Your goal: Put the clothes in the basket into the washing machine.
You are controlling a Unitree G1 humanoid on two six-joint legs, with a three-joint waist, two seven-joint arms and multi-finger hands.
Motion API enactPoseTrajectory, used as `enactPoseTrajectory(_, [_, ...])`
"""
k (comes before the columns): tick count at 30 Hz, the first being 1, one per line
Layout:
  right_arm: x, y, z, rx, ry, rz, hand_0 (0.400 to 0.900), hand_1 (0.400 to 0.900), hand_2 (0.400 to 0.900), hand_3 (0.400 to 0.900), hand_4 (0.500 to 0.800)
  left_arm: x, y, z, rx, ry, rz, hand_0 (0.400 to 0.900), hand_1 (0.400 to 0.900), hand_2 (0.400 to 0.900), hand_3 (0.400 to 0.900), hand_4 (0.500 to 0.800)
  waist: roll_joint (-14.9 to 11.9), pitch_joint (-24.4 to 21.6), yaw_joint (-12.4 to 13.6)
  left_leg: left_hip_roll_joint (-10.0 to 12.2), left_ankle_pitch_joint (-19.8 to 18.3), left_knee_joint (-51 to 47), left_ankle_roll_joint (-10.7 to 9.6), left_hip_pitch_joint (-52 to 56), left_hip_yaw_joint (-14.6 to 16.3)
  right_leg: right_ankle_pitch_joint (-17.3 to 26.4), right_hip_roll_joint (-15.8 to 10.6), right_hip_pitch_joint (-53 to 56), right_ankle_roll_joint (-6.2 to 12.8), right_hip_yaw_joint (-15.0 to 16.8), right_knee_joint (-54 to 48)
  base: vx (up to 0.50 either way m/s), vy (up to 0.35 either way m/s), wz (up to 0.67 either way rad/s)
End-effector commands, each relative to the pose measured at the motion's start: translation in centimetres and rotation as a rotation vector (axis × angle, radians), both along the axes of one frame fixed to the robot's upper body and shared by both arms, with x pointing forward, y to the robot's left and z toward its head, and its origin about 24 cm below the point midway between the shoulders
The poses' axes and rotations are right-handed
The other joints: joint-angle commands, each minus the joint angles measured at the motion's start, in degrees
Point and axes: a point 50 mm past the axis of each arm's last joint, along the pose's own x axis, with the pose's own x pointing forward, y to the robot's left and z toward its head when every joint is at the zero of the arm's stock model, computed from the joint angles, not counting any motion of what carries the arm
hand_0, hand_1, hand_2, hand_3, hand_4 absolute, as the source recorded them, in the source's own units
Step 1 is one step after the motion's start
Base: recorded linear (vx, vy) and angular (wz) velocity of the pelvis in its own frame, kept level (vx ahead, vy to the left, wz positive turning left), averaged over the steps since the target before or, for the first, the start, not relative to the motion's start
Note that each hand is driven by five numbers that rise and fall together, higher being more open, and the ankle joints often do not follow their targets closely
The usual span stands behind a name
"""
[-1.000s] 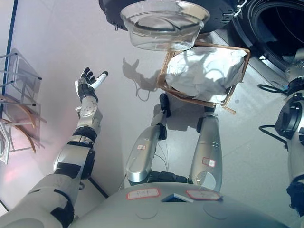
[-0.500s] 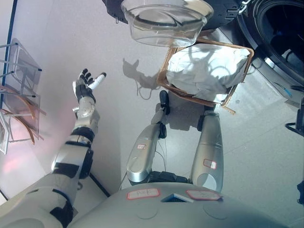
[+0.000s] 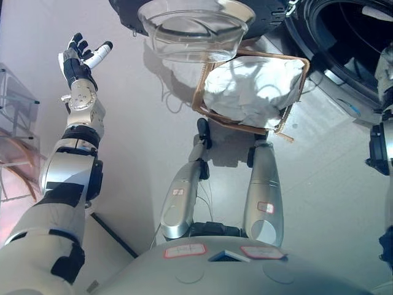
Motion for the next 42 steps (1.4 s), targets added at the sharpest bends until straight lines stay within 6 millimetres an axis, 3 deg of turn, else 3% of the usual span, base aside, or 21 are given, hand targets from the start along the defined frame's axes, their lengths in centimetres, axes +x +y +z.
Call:
enactPoseTrajectory(1, [0.5, 1.2, 1.5, -0.012, -0.152, 0.068, 0.900, 0.900, 0.900, 0.900, 0.800, -2.2, 4.4, -0.2, 0.035, 0.014, 0.153, 0.900, 0.900, 0.900, 0.900, 0.800, -3.90, -2.82, 1.14, -2.11, -7.46, 3.68, -1.84, 3.24, -0.42, 9.12, 3.27, 8.33, 2.16, -0.27, -16.16, -0.04, 0.027, -0.10])
enactPoseTrajectory(9, [0.1, 4.1, -6.0, 0.129, -0.117, 0.177, 0.900, 0.900, 0.900, 0.900, 0.800, -3.5, 3.4, -2.6, -0.018, 0.002, 0.159, 0.900, 0.900, 0.900, 0.900, 0.800, -5.94, -0.67, 0.13, -2.26, -9.63, 7.50, -0.97, 3.34, -0.36, 9.69, 3.04, 9.93, 2.04, -0.33, -15.78, -0.05, 0.032, -0.06])
enactPoseTrajectory(11, [0.1, 4.1, -6.0, 0.129, -0.116, 0.177, 0.900, 0.900, 0.900, 0.900, 0.800, -3.5, 3.4, -2.6, -0.018, 0.002, 0.159, 0.900, 0.900, 0.900, 0.900, 0.800, -5.95, -0.68, 0.13, -2.26, -9.63, 7.50, -0.97, 3.34, -0.36, 9.69, 3.04, 9.94, 2.04, -0.33, -15.78, -0.04, 0.011, -0.02])
enactPoseTrajectory(12, [-0.5, 5.3, -8.7, 0.175, -0.095, 0.215, 0.900, 0.900, 0.900, 0.900, 0.800, -4.1, 3.2, -3.5, -0.033, 0.006, 0.162, 0.900, 0.900, 0.900, 0.900, 0.800, -6.97, 0.12, -0.32, -2.16, -10.12, 8.76, -0.71, 3.01, -0.31, 10.10, 2.80, 10.43, 2.03, -0.50, -15.83, -0.11, 0.039, -0.04])
enactPoseTrajectory(17, [-2.8, 6.7, -14.4, 0.269, -0.003, 0.232, 0.900, 0.900, 0.900, 0.900, 0.800, -5.3, 2.4, -5.4, -0.062, 0.022, 0.156, 0.900, 0.900, 0.900, 0.900, 0.800, -8.82, 1.25, -0.72, -1.96, -10.88, 10.39, -0.23, 3.56, -0.64, 10.81, 2.55, 12.24, 2.04, -0.90, -15.94, -0.06, 0.035, -0.03])
enactPoseTrajectory(24, [-8.3, 8.4, -23.7, 0.457, 0.217, 0.146, 0.900, 0.900, 0.900, 0.900, 0.800, -7.9, 0.9, -9.3, -0.114, 0.107, 0.143, 0.900, 0.900, 0.900, 0.900, 0.800, -11.76, 0.21, -0.60, -2.03, -11.23, 9.85, -0.06, 9.17, -0.96, 11.76, 2.51, 19.70, 2.48, -1.85, -19.39, -0.01, 0.027, -0.02])
enactPoseTrajectory(25, [-8.3, 8.4, -23.7, 0.457, 0.217, 0.146, 0.900, 0.900, 0.900, 0.900, 0.800, -7.9, 0.9, -9.3, -0.114, 0.107, 0.143, 0.900, 0.900, 0.900, 0.900, 0.800, -11.81, 0.12, -0.60, -2.06, -10.91, 9.63, -0.04, 9.09, -0.94, 12.09, 2.50, 19.66, 2.47, -1.84, -19.69, 0.05, 0.037, -0.05])
enactPoseTrajectory(28, [-13.4, 9.1, -29.2, 0.525, 0.451, 0.092, 0.900, 0.900, 0.900, 0.900, 0.800, -10.6, -0.1, -12.6, -0.124, 0.238, 0.114, 0.900, 0.900, 0.900, 0.900, 0.800, -13.56, -2.58, -0.50, -2.00, -11.69, 8.37, 0.21, 14.29, -1.19, 12.34, 2.63, 25.82, 3.04, -1.97, -22.69, 0.06, 0.045, -0.06])
enactPoseTrajectory(29, [-13.4, 9.1, -29.2, 0.526, 0.451, 0.093, 0.900, 0.900, 0.900, 0.900, 0.800, -10.7, -0.1, -12.6, -0.124, 0.238, 0.115, 0.900, 0.900, 0.900, 0.900, 0.800, -13.60, -2.68, -0.52, -2.04, -11.40, 8.14, 0.23, 14.23, -1.18, 12.61, 2.60, 25.79, 3.04, -1.97, -22.95, 0.06, 0.039, -0.08])
enactPoseTrajectory(34, [-18.4, 9.3, -32.8, 0.538, 0.678, 0.056, 0.900, 0.900, 0.900, 0.900, 0.800, -13.8, -1.1, -15.8, -0.107, 0.406, 0.054, 0.900, 0.900, 0.900, 0.900, 0.800, -14.57, -6.03, -0.93, -2.41, -11.81, 5.86, 0.50, 19.37, -0.81, 12.95, 2.67, 31.18, 3.69, -1.44, -25.96, 0.06, 0.053, -0.13])
enactPoseTrajectory(35, [-20.3, 9.4, -33.9, 0.531, 0.769, 0.051, 0.900, 0.900, 0.900, 0.900, 0.800, -15.1, -1.2, -16.8, -0.126, 0.455, 0.063, 0.900, 0.900, 0.900, 0.900, 0.800, -14.75, -7.38, -1.06, -2.43, -11.96, 5.14, 0.67, 21.03, -0.51, 13.03, 2.77, 32.61, 3.81, -1.12, -26.73, 0.06, 0.048, -0.15])
enactPoseTrajectory(36, [-20.4, 9.4, -33.9, 0.531, 0.770, 0.051, 0.900, 0.900, 0.900, 0.900, 0.800, -15.1, -1.2, -16.8, -0.126, 0.455, 0.063, 0.900, 0.900, 0.900, 0.900, 0.800, -14.75, -7.32, -1.03, -2.43, -11.94, 5.03, 0.67, 21.21, -0.48, 13.06, 2.78, 32.77, 3.82, -1.10, -26.81, 0.07, 0.047, -0.15])
enactPoseTrajectory(42, [-24.8, 9.3, -35.7, 0.538, 0.931, 0.020, 0.900, 0.900, 0.900, 0.900, 0.800, -19.1, -1.6, -19.4, -0.145, 0.606, 0.045, 0.900, 0.900, 0.900, 0.900, 0.800, -15.01, -11.55, -1.26, -2.45, -11.96, 1.05, 0.99, 26.57, 0.57, 13.56, 2.79, 37.12, 4.40, -0.40, -29.79, 0.08, 0.031, -0.10])
